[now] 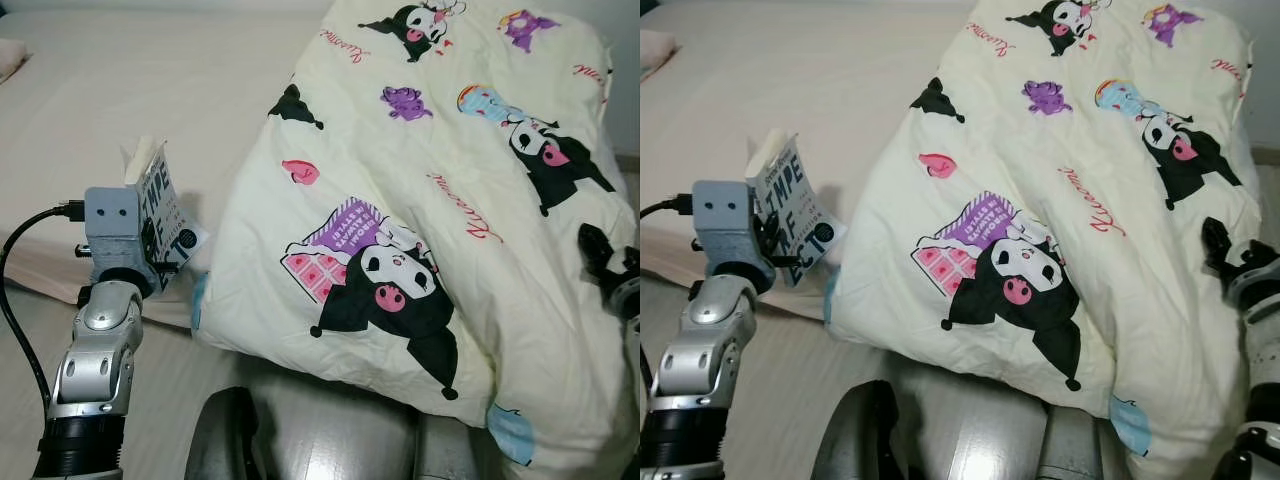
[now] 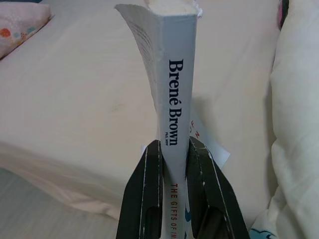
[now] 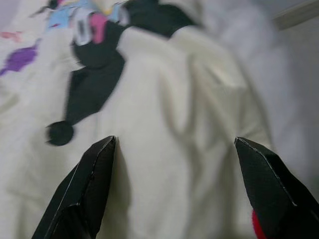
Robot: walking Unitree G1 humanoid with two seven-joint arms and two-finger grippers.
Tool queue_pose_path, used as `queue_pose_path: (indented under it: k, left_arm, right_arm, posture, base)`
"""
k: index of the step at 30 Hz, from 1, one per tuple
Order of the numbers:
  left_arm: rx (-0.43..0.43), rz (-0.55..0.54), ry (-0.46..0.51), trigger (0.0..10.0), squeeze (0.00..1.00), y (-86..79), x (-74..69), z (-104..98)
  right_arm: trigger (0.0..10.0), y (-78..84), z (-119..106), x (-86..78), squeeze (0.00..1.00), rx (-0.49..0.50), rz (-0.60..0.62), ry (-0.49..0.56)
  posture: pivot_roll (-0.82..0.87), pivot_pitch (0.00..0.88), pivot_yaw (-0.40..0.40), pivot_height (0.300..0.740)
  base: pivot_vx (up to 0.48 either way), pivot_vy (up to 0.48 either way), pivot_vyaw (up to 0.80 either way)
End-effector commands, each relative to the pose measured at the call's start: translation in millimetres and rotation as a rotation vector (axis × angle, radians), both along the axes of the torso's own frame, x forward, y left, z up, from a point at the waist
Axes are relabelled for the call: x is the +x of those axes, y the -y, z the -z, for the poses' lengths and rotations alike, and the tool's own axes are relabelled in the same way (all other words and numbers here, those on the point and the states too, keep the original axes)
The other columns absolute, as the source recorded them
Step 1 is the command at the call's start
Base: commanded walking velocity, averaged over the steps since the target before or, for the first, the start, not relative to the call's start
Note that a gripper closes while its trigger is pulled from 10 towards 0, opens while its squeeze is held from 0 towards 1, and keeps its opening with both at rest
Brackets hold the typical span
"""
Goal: Clean up the room
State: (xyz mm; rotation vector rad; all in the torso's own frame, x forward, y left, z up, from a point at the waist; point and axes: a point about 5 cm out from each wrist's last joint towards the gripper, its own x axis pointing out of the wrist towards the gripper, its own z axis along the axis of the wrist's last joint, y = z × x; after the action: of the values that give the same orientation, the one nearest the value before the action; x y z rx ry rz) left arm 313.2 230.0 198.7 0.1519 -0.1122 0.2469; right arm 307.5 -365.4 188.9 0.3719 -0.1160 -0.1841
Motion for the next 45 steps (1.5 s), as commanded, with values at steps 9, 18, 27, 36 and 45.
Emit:
queue_pose_path:
  k: [9,18,27,36,45]
  left_arm:
    - [0.030,-0.011,-0.057,10.0,0.00,-5.9,-6.5,8]
    - [0.022,-0.006,-0.058,10.0,0.00,-3.5,-4.2,8]
    - [0.001,-0.014,-0.047,10.0,0.00,-1.7,-3.1,9]
    - [-0.059,-0.030,-0.011,10.0,0.00,8.0,7.1,10]
    - [-0.087,-0.032,-0.001,10.0,0.00,13.4,10.3,14]
  right_arm:
    - [4.7,-1.6,12,3.7,0.00,-0.054,0.061,-0.124]
    - [0.0,9.3,10,-1.1,0.00,-0.090,0.142,-0.163]
    - [0.0,23.6,-3,-8.5,0.00,-0.111,0.219,-0.130]
    - [0.0,74.6,-112,-40.8,0.00,-0.423,0.454,-0.011]
    - [0.0,76.6,-149,-42.3,0.00,-0.527,0.431,0.014]
  posture:
    - [0.09,0.341,0.151,0.500]
    - [0.08,0.318,0.141,0.500]
    - [0.05,0.297,0.117,0.500]
    - [-0.03,0.241,0.065,0.500]
    - [-0.06,0.225,0.045,0.500]
  base:
    - [0.000,0.000,0.00]
    - [0.000,0.000,0.00]
    - [0.000,0.000,0.00]
    - [0.000,0.000,0.00]
    - [0.000,0.000,0.00]
